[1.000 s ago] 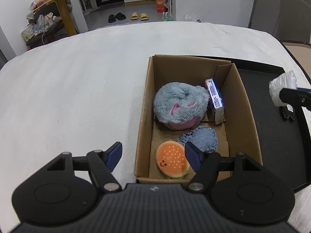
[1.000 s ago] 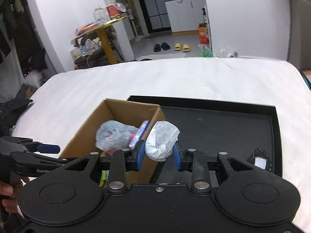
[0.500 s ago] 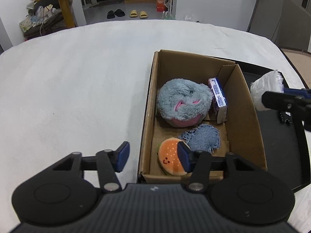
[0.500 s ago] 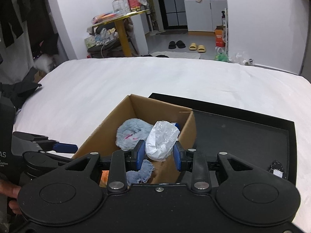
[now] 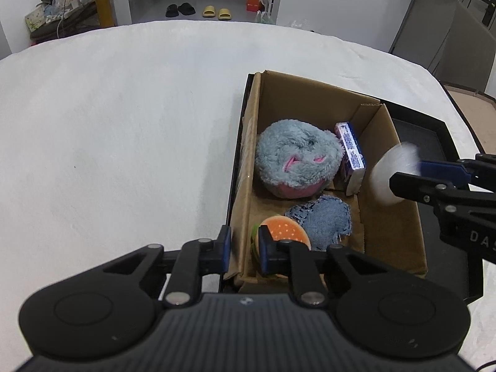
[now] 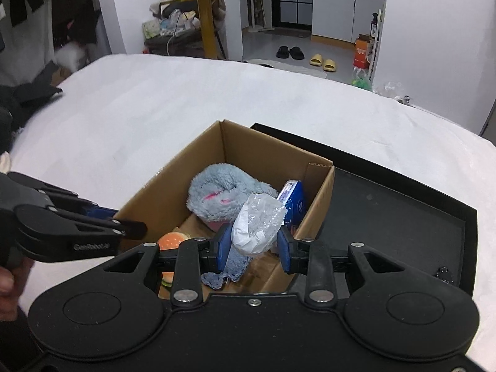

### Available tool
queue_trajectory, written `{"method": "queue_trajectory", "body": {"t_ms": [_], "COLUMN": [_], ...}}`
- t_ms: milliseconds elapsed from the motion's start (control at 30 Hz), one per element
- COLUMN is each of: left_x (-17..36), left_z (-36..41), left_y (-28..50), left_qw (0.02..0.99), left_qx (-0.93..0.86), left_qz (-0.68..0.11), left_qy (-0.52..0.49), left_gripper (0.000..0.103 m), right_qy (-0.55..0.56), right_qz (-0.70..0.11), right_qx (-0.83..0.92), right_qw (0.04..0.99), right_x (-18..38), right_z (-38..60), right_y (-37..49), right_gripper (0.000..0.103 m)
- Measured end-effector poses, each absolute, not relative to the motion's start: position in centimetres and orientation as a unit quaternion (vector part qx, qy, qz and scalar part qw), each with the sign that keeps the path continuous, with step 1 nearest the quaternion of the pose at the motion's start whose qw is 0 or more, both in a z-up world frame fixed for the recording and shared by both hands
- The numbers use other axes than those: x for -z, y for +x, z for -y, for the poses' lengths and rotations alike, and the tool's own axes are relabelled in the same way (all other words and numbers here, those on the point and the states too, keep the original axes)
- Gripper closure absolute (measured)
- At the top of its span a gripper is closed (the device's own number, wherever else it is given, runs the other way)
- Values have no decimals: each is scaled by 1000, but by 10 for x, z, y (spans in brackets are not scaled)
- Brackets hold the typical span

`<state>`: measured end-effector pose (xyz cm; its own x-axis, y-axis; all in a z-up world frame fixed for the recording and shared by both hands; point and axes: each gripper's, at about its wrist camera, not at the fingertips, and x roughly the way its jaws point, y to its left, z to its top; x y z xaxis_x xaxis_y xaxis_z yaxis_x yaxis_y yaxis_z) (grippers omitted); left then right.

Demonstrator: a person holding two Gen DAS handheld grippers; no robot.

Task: Organize soft objects
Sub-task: 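Carry the white bag with the right gripper into the box and release, then move the right gripper to the black cloth plush and grasp it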

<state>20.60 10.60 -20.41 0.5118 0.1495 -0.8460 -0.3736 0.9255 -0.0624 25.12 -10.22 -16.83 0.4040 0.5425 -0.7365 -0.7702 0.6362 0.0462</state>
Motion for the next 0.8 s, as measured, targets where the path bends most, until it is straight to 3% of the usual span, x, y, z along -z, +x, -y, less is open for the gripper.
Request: {"method": "queue_trajectory", "body": {"t_ms": [800], "left_x": [198], "left_z": [-101], "left_y": [212], "left_qw": [858], "left_qx": [-162], "left_qz": [-474], "left_qy": [-114], "left_gripper": [81], "right_qy": [-119], "right_qz": [-381], "right_qx": [-350], "right_qw": [848], "right_x": [176], "right_z": [141], "right_y": [268], "right_gripper": [61]}}
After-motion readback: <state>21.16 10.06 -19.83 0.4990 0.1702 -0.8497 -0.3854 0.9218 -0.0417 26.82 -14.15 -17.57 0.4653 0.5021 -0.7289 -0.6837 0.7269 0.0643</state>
